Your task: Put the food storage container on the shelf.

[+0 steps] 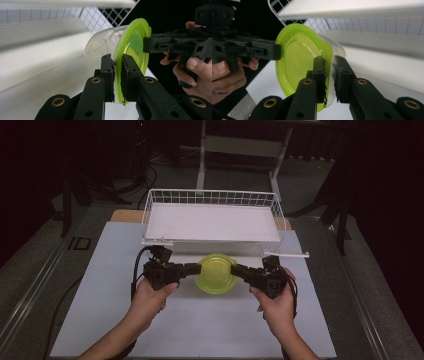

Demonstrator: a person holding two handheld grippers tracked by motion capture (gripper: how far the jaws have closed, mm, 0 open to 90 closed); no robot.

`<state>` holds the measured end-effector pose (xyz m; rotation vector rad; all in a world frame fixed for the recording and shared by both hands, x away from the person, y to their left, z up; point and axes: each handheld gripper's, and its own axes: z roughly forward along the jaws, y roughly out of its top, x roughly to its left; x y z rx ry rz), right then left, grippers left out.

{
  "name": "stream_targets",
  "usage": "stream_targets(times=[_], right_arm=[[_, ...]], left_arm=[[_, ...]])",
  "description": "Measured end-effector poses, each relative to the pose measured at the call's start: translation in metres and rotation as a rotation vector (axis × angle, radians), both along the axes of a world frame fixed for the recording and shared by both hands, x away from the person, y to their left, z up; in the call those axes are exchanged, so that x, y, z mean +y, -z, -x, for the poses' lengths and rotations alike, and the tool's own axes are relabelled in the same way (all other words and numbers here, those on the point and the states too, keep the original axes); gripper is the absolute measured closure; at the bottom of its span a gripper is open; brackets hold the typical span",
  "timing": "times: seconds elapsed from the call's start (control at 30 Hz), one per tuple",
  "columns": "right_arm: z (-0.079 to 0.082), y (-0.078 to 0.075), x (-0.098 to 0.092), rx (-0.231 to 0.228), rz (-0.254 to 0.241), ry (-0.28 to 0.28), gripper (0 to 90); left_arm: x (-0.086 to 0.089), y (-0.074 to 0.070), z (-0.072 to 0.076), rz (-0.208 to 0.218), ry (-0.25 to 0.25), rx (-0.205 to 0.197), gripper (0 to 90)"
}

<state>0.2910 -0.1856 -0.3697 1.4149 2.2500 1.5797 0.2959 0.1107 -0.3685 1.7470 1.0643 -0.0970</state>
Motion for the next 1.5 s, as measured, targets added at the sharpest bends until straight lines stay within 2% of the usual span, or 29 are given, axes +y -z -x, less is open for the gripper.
stream_targets(times=[0.13,0.27,0.63,0.87,0.97,1.1,1.2,1.33,1.37,1.5], right_arm=[[-0.008,-0.014,0.001,-0.013,-0.006,0.002,80.4],[-0.016,-0.026,0.002,-0.026,-0.020,0.009,80.4],[-0.044,-0.057,0.008,-0.066,-0.001,0.027,80.2],[-0.063,-0.064,0.011,-0.047,0.009,0.028,80.1],[-0.070,-0.064,0.013,-0.033,0.019,0.038,80.0],[-0.080,-0.062,0.015,-0.011,0.017,0.045,79.9],[-0.087,-0.062,0.015,0.016,0.005,0.042,80.0],[-0.093,-0.066,0.017,0.031,0.013,0.041,80.0],[-0.094,-0.066,0.018,0.029,0.012,0.041,79.7],[-0.102,-0.067,0.020,0.050,0.008,0.056,78.6]], left_arm=[[0.000,-0.017,-0.006,-0.012,-0.013,-0.032,82.0],[0.001,-0.031,-0.014,-0.007,-0.017,-0.035,82.0],[0.002,-0.059,-0.039,-0.012,-0.048,-0.053,82.0],[0.003,-0.062,-0.054,-0.005,-0.071,-0.041,81.9],[0.003,-0.062,-0.062,-0.018,-0.075,-0.029,81.8],[0.001,-0.063,-0.068,-0.048,-0.097,-0.042,81.6],[0.002,-0.062,-0.073,-0.033,-0.108,-0.028,81.4],[0.003,-0.062,-0.079,-0.045,-0.122,-0.024,80.4],[0.002,-0.062,-0.080,-0.053,-0.126,-0.034,79.8],[0.001,-0.060,-0.089,-0.054,-0.128,-0.027,77.7]])
